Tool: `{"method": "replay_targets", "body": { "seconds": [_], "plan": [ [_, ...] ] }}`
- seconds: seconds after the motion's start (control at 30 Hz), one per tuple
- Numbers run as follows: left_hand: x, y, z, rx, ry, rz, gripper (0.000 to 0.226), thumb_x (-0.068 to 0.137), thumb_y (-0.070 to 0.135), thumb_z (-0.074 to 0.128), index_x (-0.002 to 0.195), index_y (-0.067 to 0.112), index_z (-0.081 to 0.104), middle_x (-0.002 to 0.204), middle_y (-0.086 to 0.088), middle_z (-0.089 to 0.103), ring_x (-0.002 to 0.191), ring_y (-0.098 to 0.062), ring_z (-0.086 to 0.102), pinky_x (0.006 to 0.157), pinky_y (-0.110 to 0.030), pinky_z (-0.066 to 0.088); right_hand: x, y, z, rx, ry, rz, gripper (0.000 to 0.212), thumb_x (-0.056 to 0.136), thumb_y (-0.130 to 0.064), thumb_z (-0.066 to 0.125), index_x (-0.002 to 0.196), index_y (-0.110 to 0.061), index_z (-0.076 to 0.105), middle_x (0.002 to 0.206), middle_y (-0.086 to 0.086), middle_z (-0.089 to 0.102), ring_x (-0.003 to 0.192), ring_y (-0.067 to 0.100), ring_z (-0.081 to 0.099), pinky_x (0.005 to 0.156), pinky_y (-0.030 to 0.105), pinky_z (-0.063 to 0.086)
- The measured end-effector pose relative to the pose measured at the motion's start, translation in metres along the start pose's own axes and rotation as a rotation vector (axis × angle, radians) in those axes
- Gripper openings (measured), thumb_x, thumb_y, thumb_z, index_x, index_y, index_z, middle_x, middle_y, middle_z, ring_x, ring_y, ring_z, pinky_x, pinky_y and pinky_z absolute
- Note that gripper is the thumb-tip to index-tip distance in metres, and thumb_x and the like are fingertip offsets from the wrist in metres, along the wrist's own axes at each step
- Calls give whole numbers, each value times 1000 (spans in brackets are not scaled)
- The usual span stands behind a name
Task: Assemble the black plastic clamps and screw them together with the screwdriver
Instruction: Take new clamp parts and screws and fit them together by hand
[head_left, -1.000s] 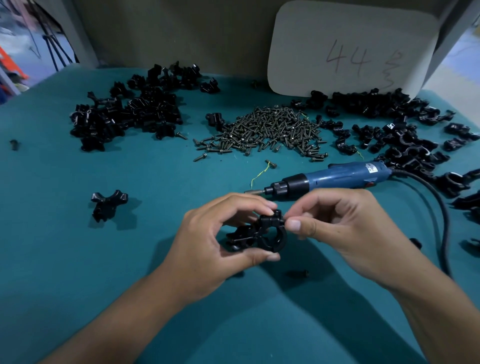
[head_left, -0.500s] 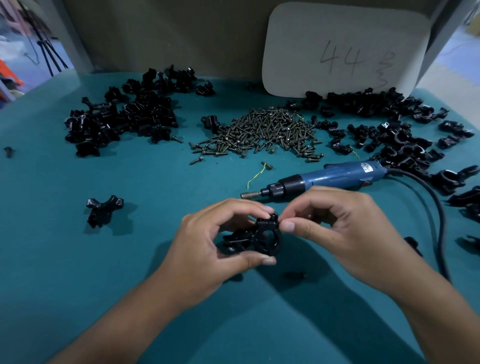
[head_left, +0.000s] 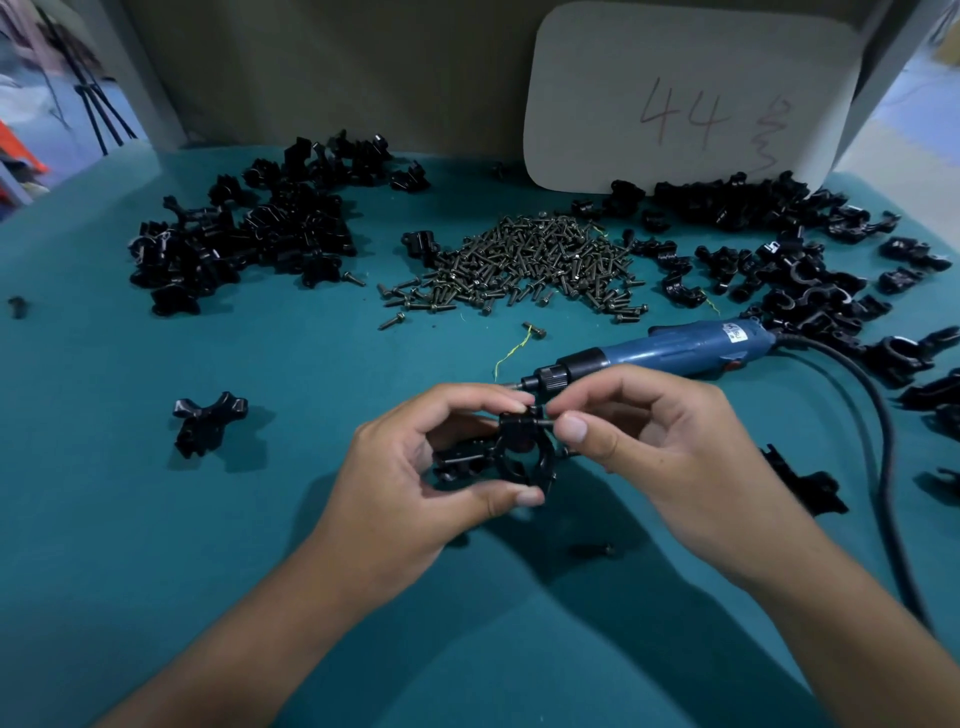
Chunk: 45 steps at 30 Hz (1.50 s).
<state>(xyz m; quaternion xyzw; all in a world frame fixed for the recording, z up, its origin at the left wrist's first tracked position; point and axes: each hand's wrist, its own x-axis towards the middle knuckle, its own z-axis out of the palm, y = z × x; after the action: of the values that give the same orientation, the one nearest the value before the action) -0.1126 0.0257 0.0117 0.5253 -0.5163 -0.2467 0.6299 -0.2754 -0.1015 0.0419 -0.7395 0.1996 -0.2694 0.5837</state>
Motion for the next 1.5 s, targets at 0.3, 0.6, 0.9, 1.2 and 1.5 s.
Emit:
{"method": "replay_targets", "body": {
  "seconds": [0.3,0.6,0.9,1.2,1.5],
  "plan": [
    [-1,-3,-1,-110,50,-21,48,61,4,88,104,9,67,117,-2,75,112,-18,70,94,-24,54,-1,5,7,71,39,-60,11,77,-22,74,87,-24,79,81,-6,74,74,2,65,69,14,50],
    [-2,-2,0,-100,44,-4,47,65,7,88,107,11,69,120,-2,74,115,-19,69,97,-25,53,-2,4,10,26,95,-72,14,75,-29,77,86,-21,78,79,-3,76,71,3,66,66,14,50],
    [-4,1,2,34,18,8,48,71,18,88,115,11,69,123,2,72,120,-17,66,103,-32,51,-6,2,14,-438,138,-126,39,96,-54,48,70,-27,53,64,-11,54,60,3,48,54,16,33],
    [-3,6,2,-2,38,-28,48,69,12,86,112,9,67,121,3,72,111,-12,70,94,-21,53,-9,1,5,-550,-33,-172,19,100,-49,39,97,-34,50,83,-16,53,79,12,52,67,16,36],
    [-3,4,1,69,-23,28,47,73,22,86,115,13,68,121,2,72,121,-20,65,105,-34,50,-7,7,13,-620,5,-238,35,107,-43,32,76,-29,38,66,-15,42,57,3,42,55,10,29]
  ]
}}
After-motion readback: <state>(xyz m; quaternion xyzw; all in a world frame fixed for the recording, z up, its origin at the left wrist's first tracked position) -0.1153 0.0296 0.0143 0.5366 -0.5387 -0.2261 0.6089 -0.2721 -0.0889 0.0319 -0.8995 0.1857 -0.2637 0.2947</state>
